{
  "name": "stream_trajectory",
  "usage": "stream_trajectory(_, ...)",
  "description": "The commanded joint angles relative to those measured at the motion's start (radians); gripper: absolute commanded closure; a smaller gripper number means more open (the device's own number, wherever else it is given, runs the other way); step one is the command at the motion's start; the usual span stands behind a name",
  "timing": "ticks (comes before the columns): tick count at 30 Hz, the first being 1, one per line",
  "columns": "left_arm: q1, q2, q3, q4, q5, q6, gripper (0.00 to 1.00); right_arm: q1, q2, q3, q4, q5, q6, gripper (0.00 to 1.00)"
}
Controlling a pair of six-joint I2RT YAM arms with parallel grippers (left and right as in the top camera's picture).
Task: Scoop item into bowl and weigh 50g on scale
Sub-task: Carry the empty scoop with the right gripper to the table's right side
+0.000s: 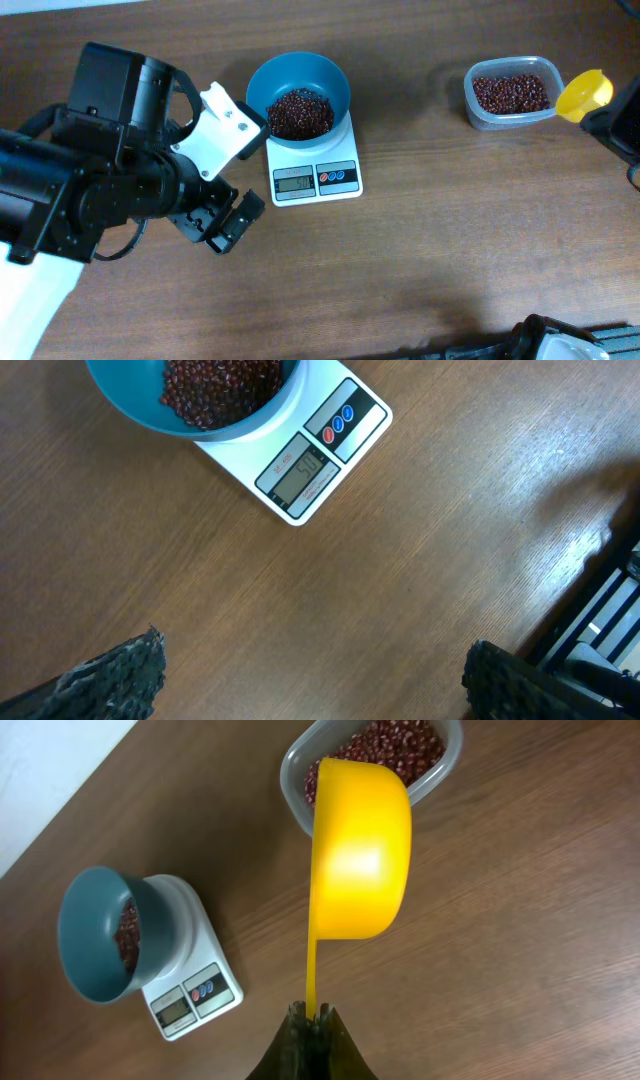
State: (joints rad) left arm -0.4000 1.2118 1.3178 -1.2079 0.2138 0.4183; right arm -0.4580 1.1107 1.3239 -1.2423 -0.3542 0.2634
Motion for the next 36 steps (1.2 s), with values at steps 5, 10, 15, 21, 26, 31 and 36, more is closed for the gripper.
stream_trajectory(5,0.001,-0.005,0.011,0.002,0.015,-0.013,0.01,-0.007,0.05,0.001,0.0,-0.088,0.008,0.96)
stream_trajectory(10,0.001,-0.005,0.011,0.002,0.015,-0.013,0.01,-0.007,0.07,-0.001,0.0,-0.171,0.006,0.96)
stream_trajectory(15,0.001,-0.005,0.011,0.002,0.015,-0.013,0.01,-0.007,0.069,-0.007,-0.018,-0.504,-0.361,0.96)
stream_trajectory(21,0.001,-0.005,0.011,0.002,0.015,-0.013,0.01,-0.007,0.069,-0.18,-0.019,-0.544,-0.522,0.96)
stream_trajectory(26,0.001,-0.005,0.011,0.002,0.015,-0.013,0.01,-0.009,0.069,-0.464,0.202,-0.747,-0.521,0.96)
stream_trajectory(31,0.001,-0.005,0.011,0.002,0.015,-0.013,0.01,-0.032,0.069,-0.597,0.279,-0.748,-0.52,0.96)
stream_trajectory(36,0.001,-0.005,0.011,0.002,0.015,-0.013,0.01,-0.317,0.069,-0.601,0.288,-0.743,-0.439,0.96)
